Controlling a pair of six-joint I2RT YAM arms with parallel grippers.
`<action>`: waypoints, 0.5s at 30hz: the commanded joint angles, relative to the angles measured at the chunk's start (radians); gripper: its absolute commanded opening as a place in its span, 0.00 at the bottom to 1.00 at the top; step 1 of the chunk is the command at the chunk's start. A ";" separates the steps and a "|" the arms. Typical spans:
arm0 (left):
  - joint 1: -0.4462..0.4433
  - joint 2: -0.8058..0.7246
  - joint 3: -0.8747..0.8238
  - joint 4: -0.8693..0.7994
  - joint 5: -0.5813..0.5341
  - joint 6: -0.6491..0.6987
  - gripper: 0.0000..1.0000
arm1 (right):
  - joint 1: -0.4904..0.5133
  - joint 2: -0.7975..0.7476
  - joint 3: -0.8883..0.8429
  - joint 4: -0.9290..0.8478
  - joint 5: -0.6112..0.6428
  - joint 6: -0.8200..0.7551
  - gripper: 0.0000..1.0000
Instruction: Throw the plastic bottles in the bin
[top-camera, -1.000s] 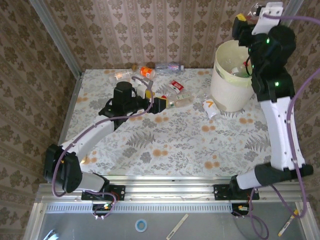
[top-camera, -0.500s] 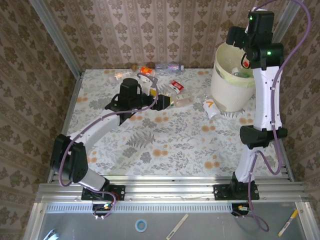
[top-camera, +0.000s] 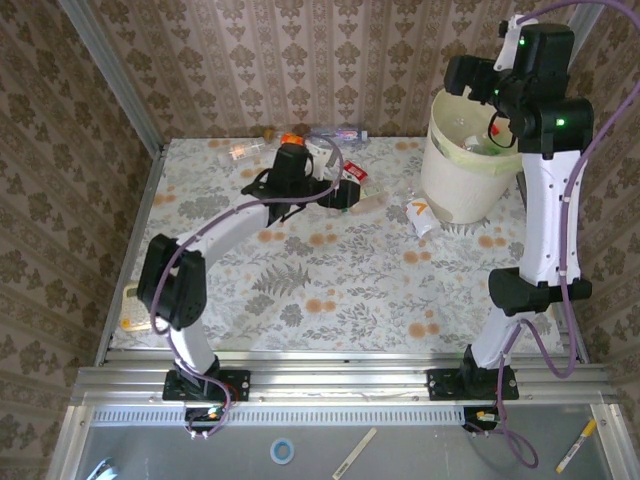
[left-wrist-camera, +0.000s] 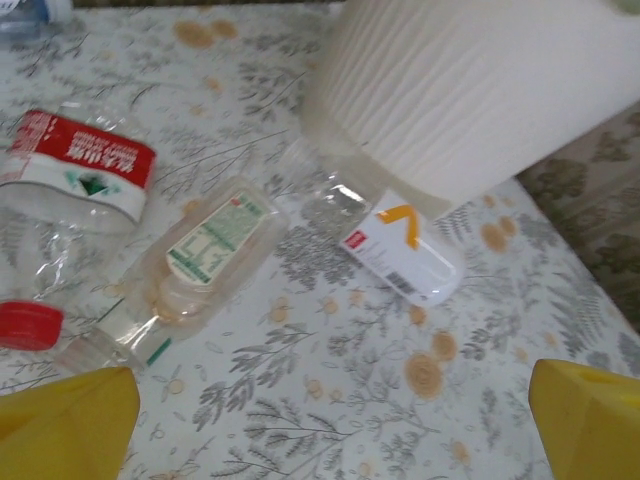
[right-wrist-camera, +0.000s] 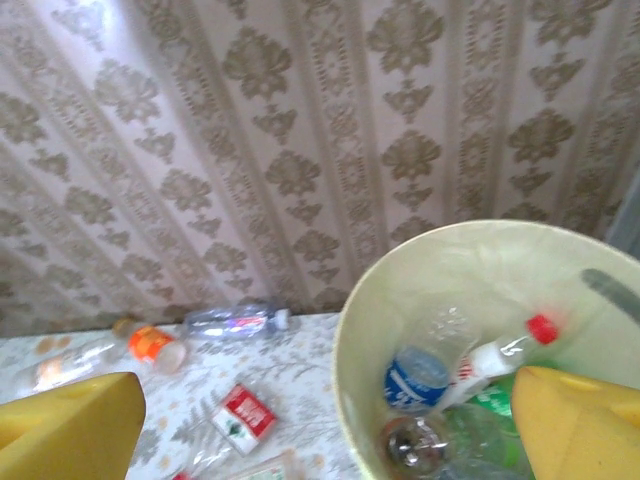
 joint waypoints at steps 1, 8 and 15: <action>-0.005 0.081 0.111 -0.173 -0.093 0.029 1.00 | 0.032 -0.030 -0.016 -0.048 -0.145 0.018 0.96; 0.001 0.328 0.401 -0.454 -0.142 0.181 0.95 | 0.145 -0.043 -0.037 -0.134 -0.167 -0.040 0.97; 0.005 0.500 0.581 -0.571 -0.172 0.289 0.90 | 0.191 -0.075 -0.105 -0.158 -0.160 -0.023 0.98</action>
